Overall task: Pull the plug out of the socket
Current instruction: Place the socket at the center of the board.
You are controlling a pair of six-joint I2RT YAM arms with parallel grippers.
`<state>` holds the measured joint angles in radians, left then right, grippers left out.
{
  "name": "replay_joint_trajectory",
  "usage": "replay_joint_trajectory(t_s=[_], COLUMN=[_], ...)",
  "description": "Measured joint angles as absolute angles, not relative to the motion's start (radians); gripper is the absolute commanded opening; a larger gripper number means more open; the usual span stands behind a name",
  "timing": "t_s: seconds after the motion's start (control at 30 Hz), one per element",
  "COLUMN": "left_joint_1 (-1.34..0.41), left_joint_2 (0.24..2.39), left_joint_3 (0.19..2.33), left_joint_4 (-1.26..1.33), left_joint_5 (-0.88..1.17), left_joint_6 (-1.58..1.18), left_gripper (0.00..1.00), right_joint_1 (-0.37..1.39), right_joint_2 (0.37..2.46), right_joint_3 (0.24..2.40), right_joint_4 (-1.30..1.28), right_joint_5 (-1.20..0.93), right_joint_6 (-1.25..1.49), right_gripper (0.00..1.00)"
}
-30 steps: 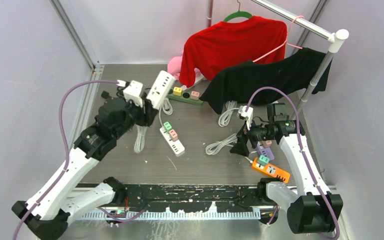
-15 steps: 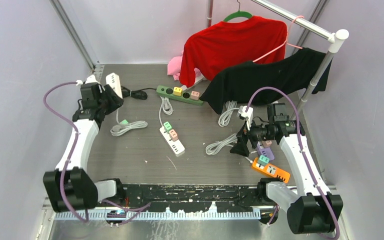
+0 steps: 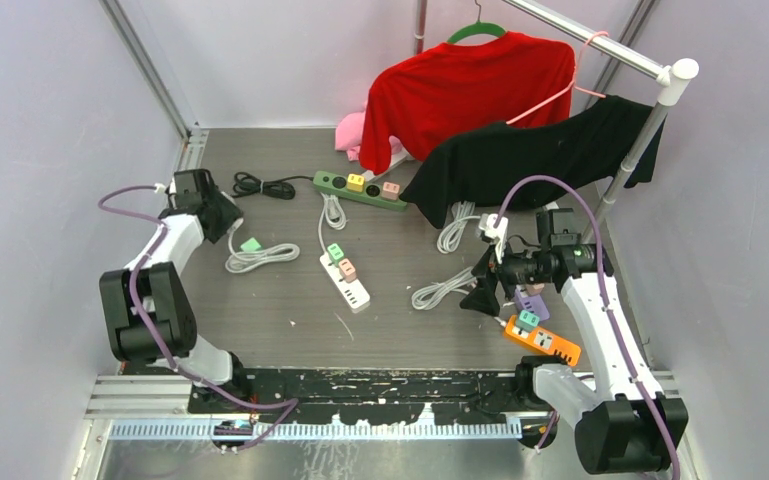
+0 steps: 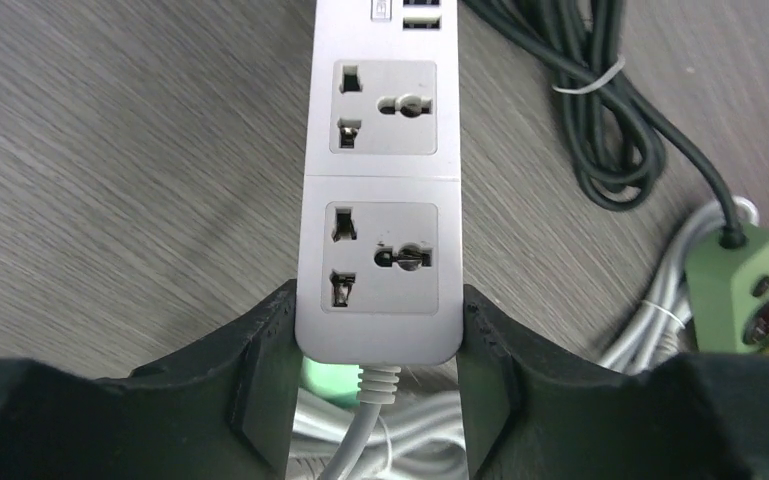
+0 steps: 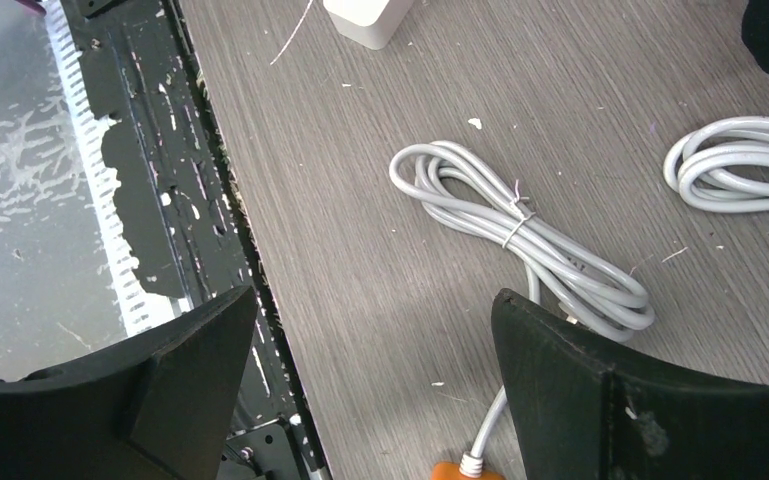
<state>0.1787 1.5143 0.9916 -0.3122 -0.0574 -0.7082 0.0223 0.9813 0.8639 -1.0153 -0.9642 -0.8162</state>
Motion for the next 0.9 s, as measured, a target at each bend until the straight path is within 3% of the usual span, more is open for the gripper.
replay_joint_trajectory(t_s=[0.13,0.23,0.43,0.53,0.9], left_joint_1=[0.179,0.179,0.180,0.180,0.172], left_joint_2=[1.586,1.649,1.740,1.713,1.288], left_joint_3=[1.020,1.078,1.293,1.296,1.151], left_joint_4=[-0.361,-0.496,-0.769,-0.809,-0.861], left_joint_5=[-0.106,-0.157,-0.199,-0.182,-0.019], left_joint_6=[-0.733,-0.760,-0.773,-0.763,-0.690], left_gripper=[0.91,0.99,1.00,1.00,0.93], right_joint_1=[0.022,0.022,0.022,0.022,0.022], right_joint_2=[0.969,0.960,0.940,0.926,0.900], right_joint_3=[0.864,0.864,0.864,0.864,0.864], right_joint_4=[-1.023,-1.028,-1.030,-1.032,-1.036], right_joint_5=[-0.972,-0.978,-0.991,-0.996,-1.002], right_joint_6=[-0.825,-0.833,-0.839,-0.840,-0.841], right_gripper=[0.92,0.92,0.92,0.92,0.92])
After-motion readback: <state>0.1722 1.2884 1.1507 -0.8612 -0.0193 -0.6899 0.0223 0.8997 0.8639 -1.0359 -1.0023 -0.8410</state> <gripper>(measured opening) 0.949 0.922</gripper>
